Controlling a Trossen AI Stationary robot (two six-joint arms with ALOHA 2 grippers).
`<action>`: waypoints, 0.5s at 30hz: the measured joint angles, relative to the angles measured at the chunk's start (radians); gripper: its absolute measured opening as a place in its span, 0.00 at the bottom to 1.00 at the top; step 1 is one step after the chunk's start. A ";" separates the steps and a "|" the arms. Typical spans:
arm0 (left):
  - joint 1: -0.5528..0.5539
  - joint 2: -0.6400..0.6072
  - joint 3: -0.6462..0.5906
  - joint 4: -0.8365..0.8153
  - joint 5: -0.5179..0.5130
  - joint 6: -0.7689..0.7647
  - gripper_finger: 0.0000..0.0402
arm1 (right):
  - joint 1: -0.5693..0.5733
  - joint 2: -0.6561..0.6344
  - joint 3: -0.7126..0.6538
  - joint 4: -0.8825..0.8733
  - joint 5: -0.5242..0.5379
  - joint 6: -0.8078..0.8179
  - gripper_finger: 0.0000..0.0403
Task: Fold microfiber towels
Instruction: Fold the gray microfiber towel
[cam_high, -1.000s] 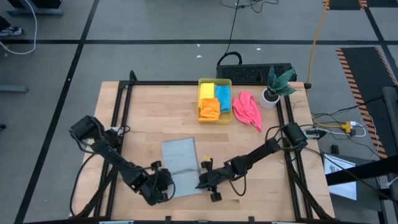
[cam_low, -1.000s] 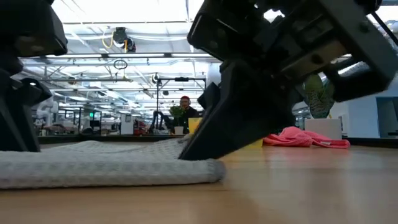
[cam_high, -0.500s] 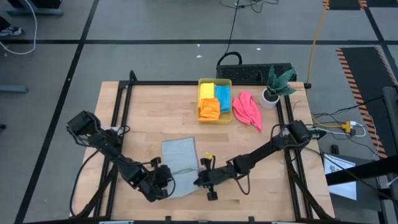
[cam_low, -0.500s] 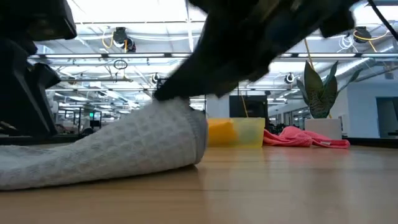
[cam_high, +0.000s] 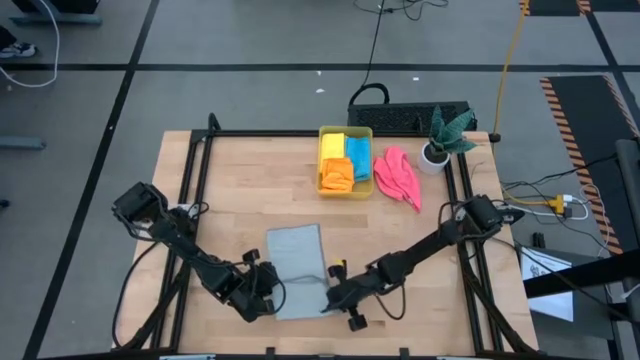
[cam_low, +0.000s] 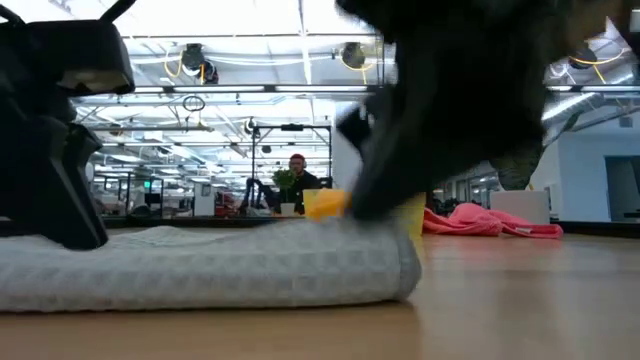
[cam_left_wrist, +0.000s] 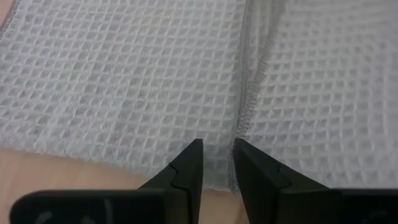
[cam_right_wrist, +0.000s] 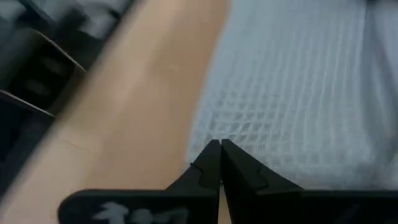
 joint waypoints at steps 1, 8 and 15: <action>0.000 0.000 0.001 0.002 0.000 -0.005 0.23 | 0.005 -0.014 0.000 0.010 0.000 -0.003 0.00; -0.004 0.000 0.001 0.059 -0.002 0.027 0.23 | 0.013 -0.049 0.001 0.137 0.019 -0.003 0.08; -0.004 0.000 0.001 0.051 -0.032 0.048 0.23 | 0.001 -0.003 -0.001 0.126 0.157 0.060 0.16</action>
